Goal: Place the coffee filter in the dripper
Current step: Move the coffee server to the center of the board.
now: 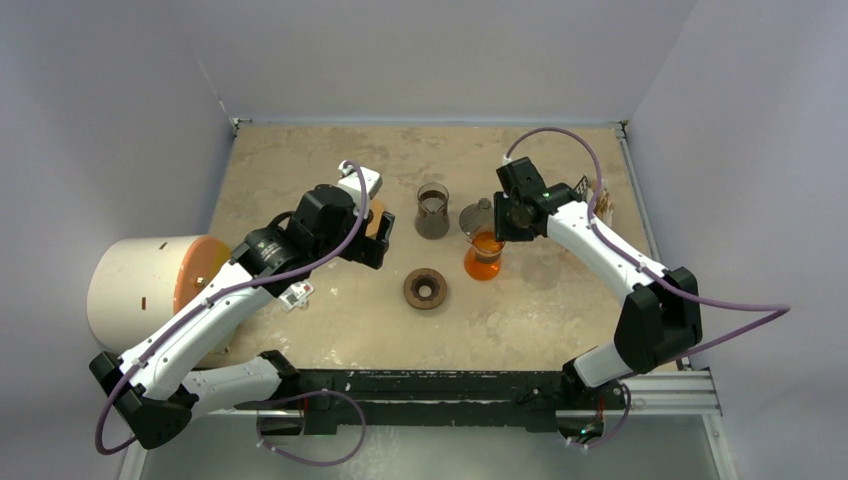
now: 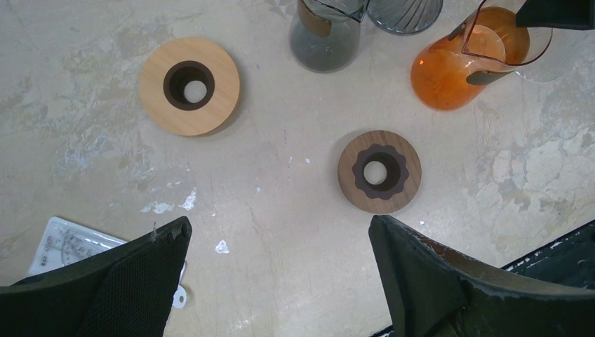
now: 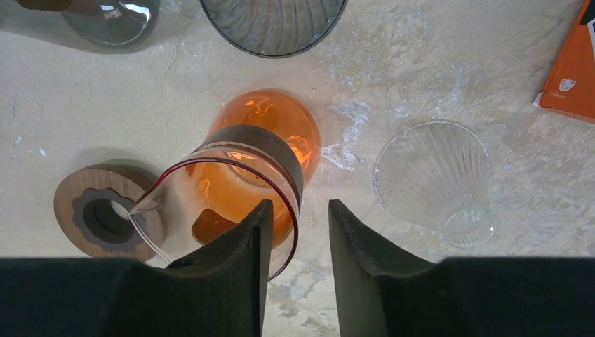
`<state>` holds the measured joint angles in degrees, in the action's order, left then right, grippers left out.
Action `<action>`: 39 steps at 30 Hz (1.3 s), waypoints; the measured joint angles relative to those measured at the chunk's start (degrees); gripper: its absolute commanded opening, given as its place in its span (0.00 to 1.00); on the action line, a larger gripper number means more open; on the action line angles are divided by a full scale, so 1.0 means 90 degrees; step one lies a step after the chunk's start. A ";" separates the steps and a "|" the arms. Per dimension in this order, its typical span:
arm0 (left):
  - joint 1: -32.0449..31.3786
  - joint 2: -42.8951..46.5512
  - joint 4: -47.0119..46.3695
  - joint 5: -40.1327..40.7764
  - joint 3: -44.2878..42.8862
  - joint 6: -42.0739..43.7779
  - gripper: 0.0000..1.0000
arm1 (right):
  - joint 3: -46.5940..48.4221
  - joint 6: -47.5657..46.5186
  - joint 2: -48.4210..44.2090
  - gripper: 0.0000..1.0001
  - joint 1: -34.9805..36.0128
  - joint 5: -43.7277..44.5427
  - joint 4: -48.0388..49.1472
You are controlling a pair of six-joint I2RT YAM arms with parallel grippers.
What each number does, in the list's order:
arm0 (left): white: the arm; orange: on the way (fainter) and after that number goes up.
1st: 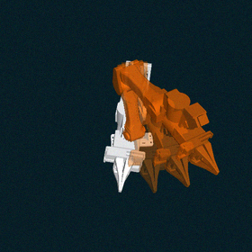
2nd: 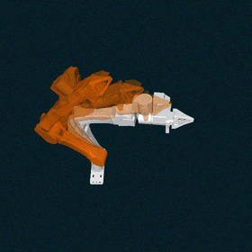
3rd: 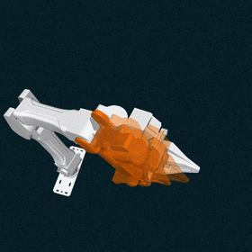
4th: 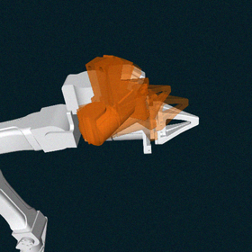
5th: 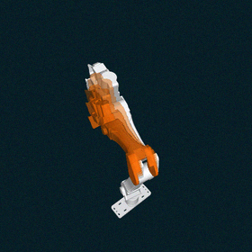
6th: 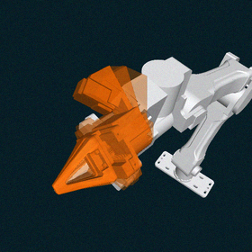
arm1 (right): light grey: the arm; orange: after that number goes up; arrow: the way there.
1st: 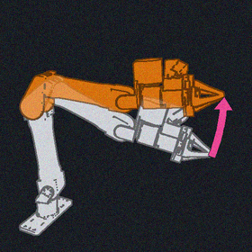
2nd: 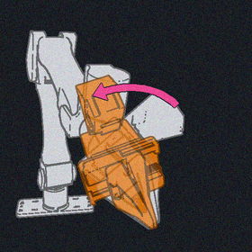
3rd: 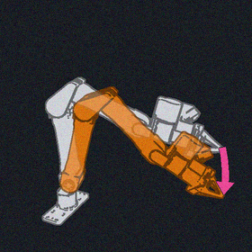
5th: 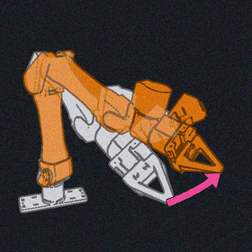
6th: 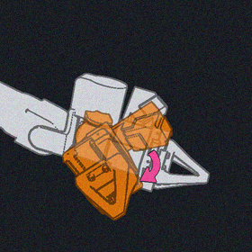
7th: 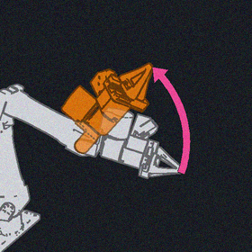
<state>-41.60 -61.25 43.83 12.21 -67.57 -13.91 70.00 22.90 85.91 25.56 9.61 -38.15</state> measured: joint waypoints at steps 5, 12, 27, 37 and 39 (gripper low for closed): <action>0.0000 0.0000 0.0000 -0.0005 0.0000 0.0000 0.98 | -0.0012 0.0000 0.0000 0.30 0.0000 -0.0015 0.0034; 0.0000 0.0000 0.0000 -0.0007 0.0000 0.0000 0.98 | -0.0061 0.0000 0.0000 0.11 0.0000 -0.0034 0.0087; 0.0000 -0.0119 0.0002 -0.0053 0.0000 -0.0017 1.00 | -0.0391 -0.0005 -0.0357 0.00 0.0095 -0.0087 0.0029; 0.0000 -0.0619 0.0165 -0.0204 0.0044 -0.0753 0.96 | -0.0831 -0.0012 -0.1353 0.00 0.0197 -0.0236 -0.0321; 0.0000 -0.0661 0.0170 -0.0291 0.0121 -0.0930 0.94 | -0.0901 -0.0017 -0.1496 0.00 0.0204 -0.0287 -0.0362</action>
<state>-41.60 -67.20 45.36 9.58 -66.48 -22.28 61.89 22.74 72.44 27.40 7.03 -41.41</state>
